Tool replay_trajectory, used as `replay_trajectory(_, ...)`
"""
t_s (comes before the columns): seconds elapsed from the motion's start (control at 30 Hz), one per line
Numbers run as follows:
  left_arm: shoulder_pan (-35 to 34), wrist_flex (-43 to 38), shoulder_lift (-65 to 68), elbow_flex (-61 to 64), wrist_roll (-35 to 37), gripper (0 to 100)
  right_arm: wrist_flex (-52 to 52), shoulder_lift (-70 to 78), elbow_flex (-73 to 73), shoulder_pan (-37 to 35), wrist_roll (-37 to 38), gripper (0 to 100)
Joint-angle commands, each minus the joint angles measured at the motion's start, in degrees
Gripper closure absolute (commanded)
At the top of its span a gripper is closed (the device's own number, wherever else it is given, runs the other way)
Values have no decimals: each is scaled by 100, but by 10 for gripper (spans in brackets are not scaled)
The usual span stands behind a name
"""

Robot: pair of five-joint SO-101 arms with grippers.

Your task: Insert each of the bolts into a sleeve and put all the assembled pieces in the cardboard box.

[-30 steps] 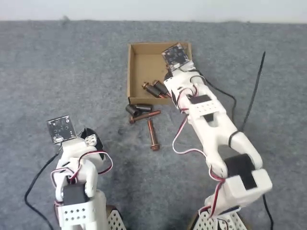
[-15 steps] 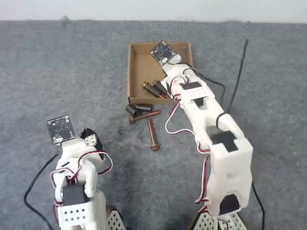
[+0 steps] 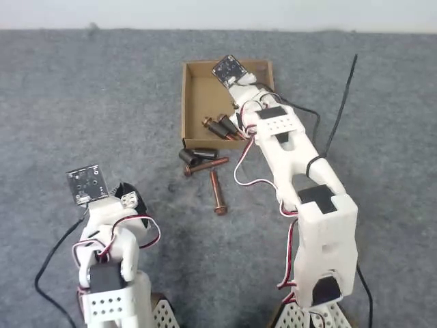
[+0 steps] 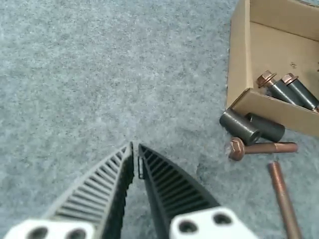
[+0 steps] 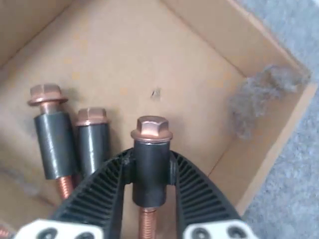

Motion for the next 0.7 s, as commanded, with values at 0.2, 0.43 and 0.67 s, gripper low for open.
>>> replay_trajectory(0.2,-35,35,-44,-57,-70,989,488,-312,-624,-163,281,933)
replay_trajectory(0.43,-202,9,-70,-57,-281,989,1420,-1402,-598,-207,70,991)
replay_trajectory(0.67,-220,-149,-44,-57,-273,989,3530,-2246,-598,-611,-413,993)
